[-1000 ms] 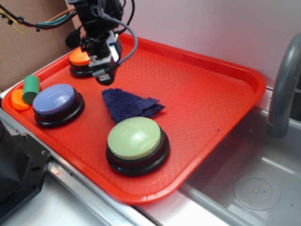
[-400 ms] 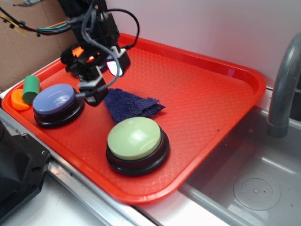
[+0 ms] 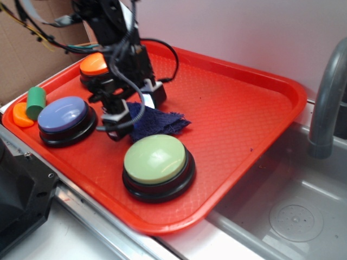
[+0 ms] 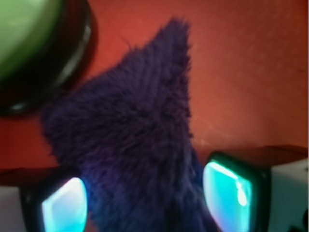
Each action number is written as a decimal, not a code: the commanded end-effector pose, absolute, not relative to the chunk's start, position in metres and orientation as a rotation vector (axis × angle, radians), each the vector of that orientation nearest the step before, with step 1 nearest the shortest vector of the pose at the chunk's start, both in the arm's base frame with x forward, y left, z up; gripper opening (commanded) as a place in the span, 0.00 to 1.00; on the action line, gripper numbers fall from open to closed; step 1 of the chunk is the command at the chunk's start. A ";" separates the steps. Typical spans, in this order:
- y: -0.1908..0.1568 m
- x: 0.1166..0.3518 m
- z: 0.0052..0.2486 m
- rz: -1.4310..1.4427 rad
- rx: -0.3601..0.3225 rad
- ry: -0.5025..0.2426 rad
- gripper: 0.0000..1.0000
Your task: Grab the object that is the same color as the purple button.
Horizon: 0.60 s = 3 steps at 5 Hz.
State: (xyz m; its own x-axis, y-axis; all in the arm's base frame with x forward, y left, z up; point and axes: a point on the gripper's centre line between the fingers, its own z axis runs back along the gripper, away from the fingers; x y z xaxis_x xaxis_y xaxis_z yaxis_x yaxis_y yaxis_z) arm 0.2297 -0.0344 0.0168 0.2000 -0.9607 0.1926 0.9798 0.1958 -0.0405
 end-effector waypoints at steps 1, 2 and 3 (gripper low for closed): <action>-0.048 0.239 0.018 -1.390 -0.129 -0.172 0.00; -0.051 0.241 0.027 -1.385 -0.122 -0.198 0.00; -0.047 0.248 0.045 -1.230 -0.082 -0.182 0.00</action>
State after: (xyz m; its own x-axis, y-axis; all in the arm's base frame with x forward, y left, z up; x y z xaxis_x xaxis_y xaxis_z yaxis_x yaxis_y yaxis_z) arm 0.2283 -0.0438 0.0300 0.3438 -0.9252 0.1607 0.9388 0.3429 -0.0345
